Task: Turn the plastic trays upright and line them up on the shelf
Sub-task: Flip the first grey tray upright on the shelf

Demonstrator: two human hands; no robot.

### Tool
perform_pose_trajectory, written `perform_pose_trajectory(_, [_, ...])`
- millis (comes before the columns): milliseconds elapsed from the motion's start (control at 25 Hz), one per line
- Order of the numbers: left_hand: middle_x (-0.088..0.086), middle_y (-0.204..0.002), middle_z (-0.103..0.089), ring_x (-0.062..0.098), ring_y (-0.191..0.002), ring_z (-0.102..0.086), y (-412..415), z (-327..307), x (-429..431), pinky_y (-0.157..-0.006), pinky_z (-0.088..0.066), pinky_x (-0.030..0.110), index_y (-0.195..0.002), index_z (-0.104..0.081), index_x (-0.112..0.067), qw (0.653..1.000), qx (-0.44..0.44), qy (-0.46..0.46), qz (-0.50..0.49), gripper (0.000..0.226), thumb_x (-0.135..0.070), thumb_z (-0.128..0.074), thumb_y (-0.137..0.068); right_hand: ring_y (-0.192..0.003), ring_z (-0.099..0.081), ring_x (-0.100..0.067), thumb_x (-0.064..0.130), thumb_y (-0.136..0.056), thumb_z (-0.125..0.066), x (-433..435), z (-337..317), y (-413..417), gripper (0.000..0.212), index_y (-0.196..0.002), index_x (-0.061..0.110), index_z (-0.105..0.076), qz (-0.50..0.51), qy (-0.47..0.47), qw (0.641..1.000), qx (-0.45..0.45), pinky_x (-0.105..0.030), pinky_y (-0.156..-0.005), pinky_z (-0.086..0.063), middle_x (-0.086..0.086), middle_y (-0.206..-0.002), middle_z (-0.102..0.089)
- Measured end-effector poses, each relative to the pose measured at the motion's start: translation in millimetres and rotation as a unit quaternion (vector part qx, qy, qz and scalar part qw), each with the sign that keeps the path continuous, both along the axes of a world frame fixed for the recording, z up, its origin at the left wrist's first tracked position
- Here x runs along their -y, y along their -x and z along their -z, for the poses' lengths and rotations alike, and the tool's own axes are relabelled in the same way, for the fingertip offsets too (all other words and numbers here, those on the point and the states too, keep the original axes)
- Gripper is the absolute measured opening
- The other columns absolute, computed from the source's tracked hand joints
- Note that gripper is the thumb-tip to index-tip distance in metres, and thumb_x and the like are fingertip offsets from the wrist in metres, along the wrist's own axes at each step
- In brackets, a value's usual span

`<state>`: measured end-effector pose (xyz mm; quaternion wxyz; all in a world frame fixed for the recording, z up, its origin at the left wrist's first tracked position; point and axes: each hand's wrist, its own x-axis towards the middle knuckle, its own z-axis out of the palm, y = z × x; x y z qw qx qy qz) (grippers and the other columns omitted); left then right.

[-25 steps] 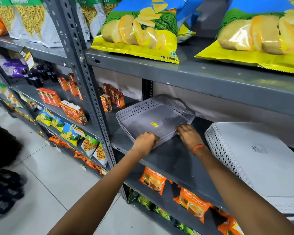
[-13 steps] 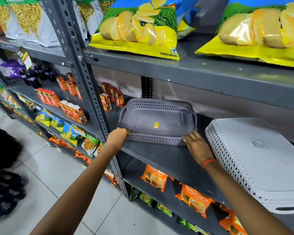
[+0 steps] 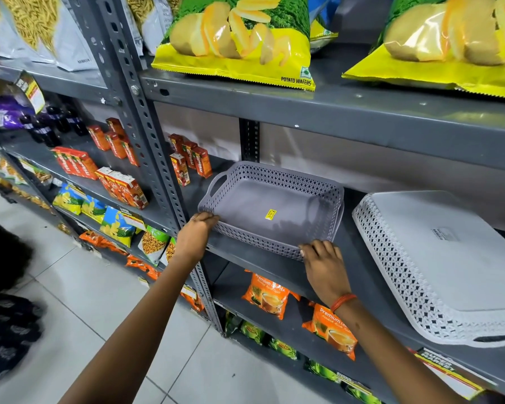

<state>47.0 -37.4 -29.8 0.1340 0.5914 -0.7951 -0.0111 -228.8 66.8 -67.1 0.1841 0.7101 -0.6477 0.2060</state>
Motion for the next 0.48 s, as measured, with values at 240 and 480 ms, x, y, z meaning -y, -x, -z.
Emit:
perform_pose_trajectory(240, [0.005, -0.134, -0.057, 0.028, -0.124, -0.053, -1.2, 1.5, -2.2, -0.095, -0.053, 0.042, -0.128, -0.056, -0.018, 1.000, -0.007, 0.018, 0.004, 0.047, 0.004, -0.056, -0.087, -0.074, -0.061, -0.025, 0.017, -0.081, -0.039, -10.7, -5.1, -9.8, 0.030, -0.093, 0.016, -0.066, 0.017, -0.015, 1.000, -0.011, -0.030, -0.077, -0.031, -0.002, -0.079, -0.065])
perform_pose_trajectory(480, [0.010, -0.130, -0.061, 0.031, -0.121, -0.054, -6.0, 5.7, -3.3, -0.096, -0.053, 0.044, -0.126, -0.059, -0.012, 0.999, -0.012, 0.028, 0.014, 0.048, 0.010, -0.057, -0.083, -0.076, -0.061, -0.024, 0.017, -0.081, -0.042, -11.8, -6.8, -11.2, 0.027, -0.093, 0.017, -0.066, 0.026, -0.037, 0.999, -0.020, -0.030, -0.078, -0.031, -0.001, -0.080, -0.066])
